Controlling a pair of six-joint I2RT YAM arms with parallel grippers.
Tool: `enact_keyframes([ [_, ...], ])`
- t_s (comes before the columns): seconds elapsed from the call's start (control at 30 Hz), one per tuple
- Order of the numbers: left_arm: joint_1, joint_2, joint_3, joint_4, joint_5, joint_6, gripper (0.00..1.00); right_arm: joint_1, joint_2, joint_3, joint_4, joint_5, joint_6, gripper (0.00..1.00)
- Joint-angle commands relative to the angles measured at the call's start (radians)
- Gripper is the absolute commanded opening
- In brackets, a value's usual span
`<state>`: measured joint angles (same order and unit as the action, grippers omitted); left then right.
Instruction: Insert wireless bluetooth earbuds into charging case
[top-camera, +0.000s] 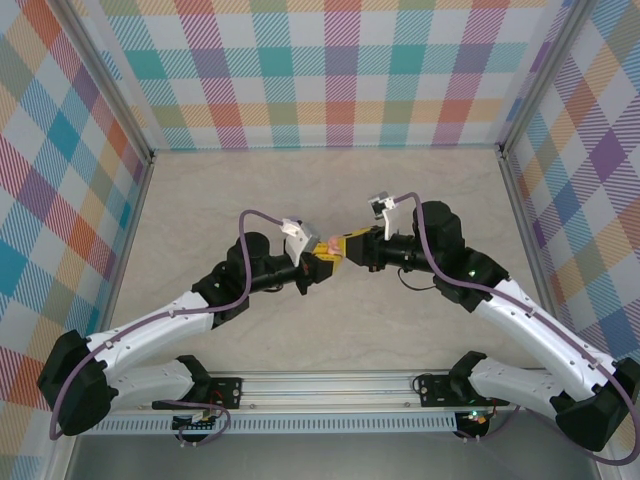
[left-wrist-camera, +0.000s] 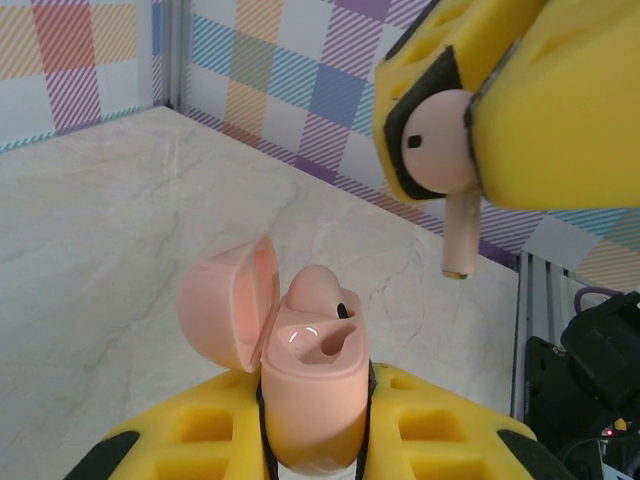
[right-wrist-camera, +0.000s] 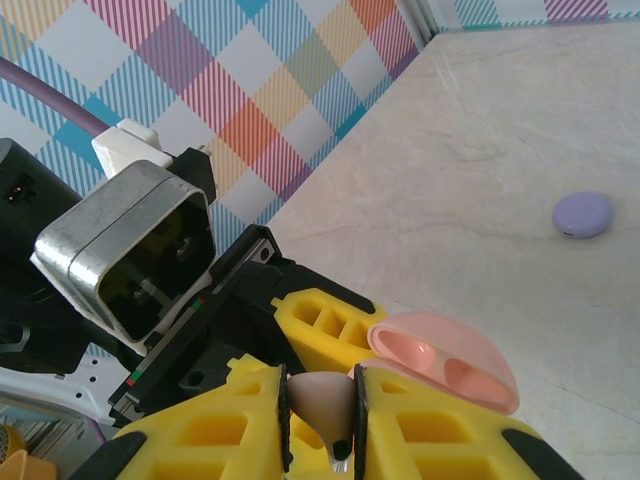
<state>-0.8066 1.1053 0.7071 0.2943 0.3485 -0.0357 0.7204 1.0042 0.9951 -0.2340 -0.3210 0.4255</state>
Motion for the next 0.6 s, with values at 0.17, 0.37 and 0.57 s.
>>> enact_keyframes([
  [0.17,-0.019,-0.026,0.021,0.024,0.036,0.017,0.1,0.01,-0.009,0.029,-0.007,0.012,-0.036,0.22],
  [0.37,-0.019,-0.035,0.037,0.003,0.048,0.013,0.1,0.013,-0.004,0.028,-0.012,0.011,-0.044,0.22],
  [0.57,-0.02,-0.036,0.047,-0.007,0.071,0.012,0.1,0.016,0.001,0.031,-0.015,0.013,-0.048,0.23],
])
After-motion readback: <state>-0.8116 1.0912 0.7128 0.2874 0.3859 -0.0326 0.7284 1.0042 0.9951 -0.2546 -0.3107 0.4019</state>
